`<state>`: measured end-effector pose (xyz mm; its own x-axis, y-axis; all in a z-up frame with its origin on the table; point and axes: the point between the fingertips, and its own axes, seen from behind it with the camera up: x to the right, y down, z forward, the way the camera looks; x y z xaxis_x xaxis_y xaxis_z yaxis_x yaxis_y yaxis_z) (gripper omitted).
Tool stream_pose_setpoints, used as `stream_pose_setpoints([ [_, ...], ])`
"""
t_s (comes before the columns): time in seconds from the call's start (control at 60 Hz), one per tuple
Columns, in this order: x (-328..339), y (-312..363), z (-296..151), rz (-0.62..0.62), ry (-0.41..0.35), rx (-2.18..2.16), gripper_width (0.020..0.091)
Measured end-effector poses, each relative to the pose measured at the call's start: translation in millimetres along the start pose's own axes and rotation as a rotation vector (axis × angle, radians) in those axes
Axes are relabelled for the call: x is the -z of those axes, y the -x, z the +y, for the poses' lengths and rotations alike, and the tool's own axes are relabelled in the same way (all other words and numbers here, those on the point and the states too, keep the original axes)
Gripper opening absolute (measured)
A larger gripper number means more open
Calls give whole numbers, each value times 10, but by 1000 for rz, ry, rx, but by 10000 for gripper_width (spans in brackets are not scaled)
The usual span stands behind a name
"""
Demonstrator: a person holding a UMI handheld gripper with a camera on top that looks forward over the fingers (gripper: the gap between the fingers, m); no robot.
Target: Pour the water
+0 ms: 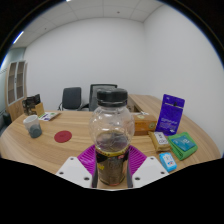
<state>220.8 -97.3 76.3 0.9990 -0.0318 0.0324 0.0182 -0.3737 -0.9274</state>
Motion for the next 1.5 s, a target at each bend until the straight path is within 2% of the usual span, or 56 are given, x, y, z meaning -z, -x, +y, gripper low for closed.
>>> stream_pose_setpoints([
  [0.2,21,92,-230,91,4,80,394],
  [0.433,1,539,-1187,263,-41,409,394],
  [0.617,-150,1325,-1973,450,-70,989,393],
  [0.783,-455,2296,-2168,524,-103,1585,392],
  [0.883,-683,2701,-2053,517,-110,1858,390],
  [0.983,-883,2914,-1893,529,-52,2075,390],
  [1.167,-1036,3058,-1669,466,-10,2232,392],
  [1.35,-1042,2847,-1597,402,35,1996,397],
  [1.5,-838,2700,-1835,288,-22,1538,394],
])
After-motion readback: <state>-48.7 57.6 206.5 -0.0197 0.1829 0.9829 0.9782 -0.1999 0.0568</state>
